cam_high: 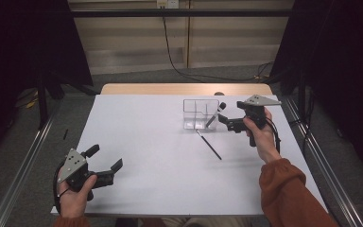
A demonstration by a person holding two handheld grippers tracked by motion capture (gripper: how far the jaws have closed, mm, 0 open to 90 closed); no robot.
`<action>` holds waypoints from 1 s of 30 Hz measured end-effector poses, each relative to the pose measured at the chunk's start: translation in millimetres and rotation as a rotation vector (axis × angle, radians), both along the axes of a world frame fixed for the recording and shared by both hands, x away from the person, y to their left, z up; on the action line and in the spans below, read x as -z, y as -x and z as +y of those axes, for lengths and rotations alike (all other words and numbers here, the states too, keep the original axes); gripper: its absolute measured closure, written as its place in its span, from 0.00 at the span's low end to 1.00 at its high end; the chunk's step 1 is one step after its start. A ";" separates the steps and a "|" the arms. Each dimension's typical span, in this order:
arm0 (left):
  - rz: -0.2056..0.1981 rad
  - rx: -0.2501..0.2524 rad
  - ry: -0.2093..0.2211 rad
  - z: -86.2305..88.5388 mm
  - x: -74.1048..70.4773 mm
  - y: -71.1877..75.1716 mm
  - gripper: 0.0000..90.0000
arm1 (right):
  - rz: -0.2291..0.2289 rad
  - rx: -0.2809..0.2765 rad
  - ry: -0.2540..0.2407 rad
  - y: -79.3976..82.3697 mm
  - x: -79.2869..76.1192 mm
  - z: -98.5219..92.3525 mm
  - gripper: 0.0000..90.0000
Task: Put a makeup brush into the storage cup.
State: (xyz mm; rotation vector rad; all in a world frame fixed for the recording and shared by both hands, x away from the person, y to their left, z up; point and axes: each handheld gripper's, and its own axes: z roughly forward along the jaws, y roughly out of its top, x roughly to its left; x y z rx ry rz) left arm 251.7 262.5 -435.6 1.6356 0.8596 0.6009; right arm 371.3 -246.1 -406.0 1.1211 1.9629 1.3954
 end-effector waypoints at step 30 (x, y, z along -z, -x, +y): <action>-0.012 -0.016 -0.002 3.5 -0.8 2.6 0.02 | -0.021 -0.006 -0.025 60.4 5.9 -17.1 0.01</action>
